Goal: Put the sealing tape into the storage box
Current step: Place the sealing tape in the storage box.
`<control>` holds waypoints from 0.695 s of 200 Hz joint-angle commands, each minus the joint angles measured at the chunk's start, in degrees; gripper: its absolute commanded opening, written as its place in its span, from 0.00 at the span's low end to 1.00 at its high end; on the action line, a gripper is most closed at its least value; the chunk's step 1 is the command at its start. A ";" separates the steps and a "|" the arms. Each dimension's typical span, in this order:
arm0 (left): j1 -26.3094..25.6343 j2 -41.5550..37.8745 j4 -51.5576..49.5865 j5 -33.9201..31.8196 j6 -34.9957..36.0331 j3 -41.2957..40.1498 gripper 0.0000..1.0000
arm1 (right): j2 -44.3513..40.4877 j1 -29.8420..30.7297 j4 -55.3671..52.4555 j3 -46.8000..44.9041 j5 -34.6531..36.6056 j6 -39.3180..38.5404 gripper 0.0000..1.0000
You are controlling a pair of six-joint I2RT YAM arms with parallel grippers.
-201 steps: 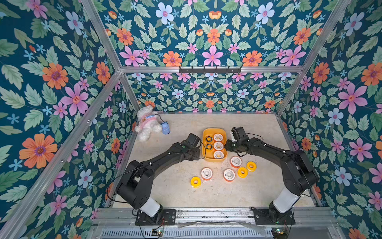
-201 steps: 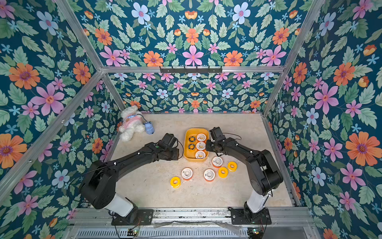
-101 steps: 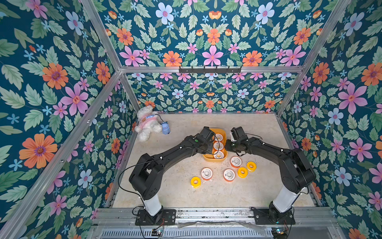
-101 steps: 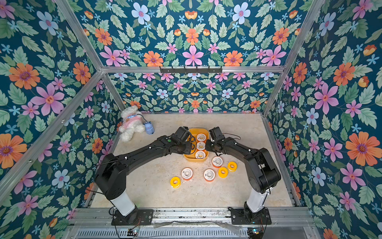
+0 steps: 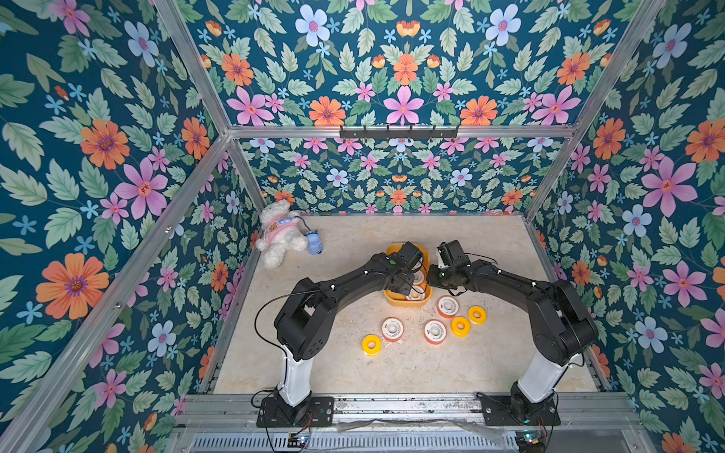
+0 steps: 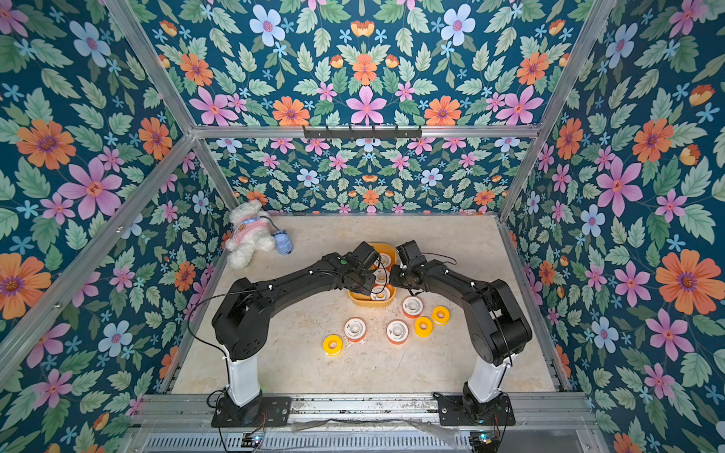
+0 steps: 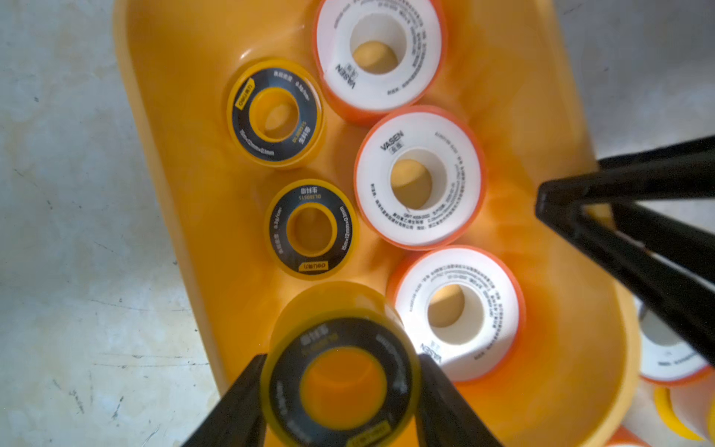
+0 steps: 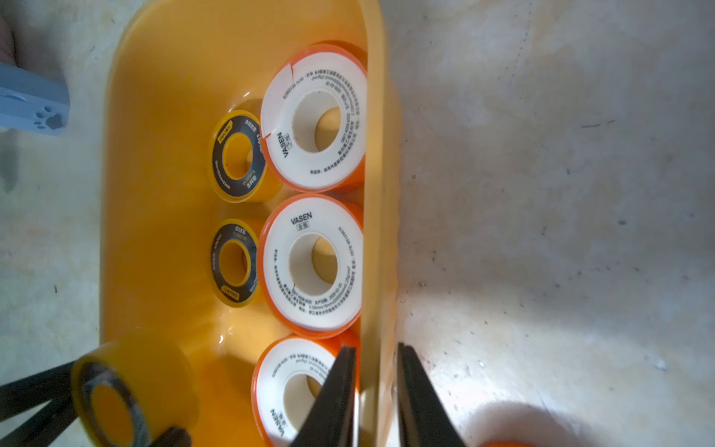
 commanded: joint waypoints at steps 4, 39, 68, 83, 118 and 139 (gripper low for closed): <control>-0.20 0.42 -2.18 -0.80 0.76 0.53 0.58 | 0.30 0.03 -0.03 0.28 0.59 0.19 0.25; -0.37 1.84 -2.68 -0.91 0.98 1.28 0.58 | 0.61 0.03 -0.16 0.28 0.51 0.22 0.25; -0.54 2.89 -3.49 -1.52 1.06 1.97 0.58 | 0.65 0.03 -0.17 0.17 0.59 0.26 0.24; -0.63 3.25 -3.99 -1.96 1.08 2.21 0.59 | 0.65 -0.09 -0.15 0.17 0.68 0.27 0.24; -0.63 3.88 -4.42 -2.40 1.70 2.47 0.59 | 0.65 -0.13 -0.19 0.04 0.77 0.28 0.24; -0.63 4.70 -5.00 -2.48 1.77 2.90 0.60 | 0.65 -0.15 -0.23 0.05 0.85 0.32 0.24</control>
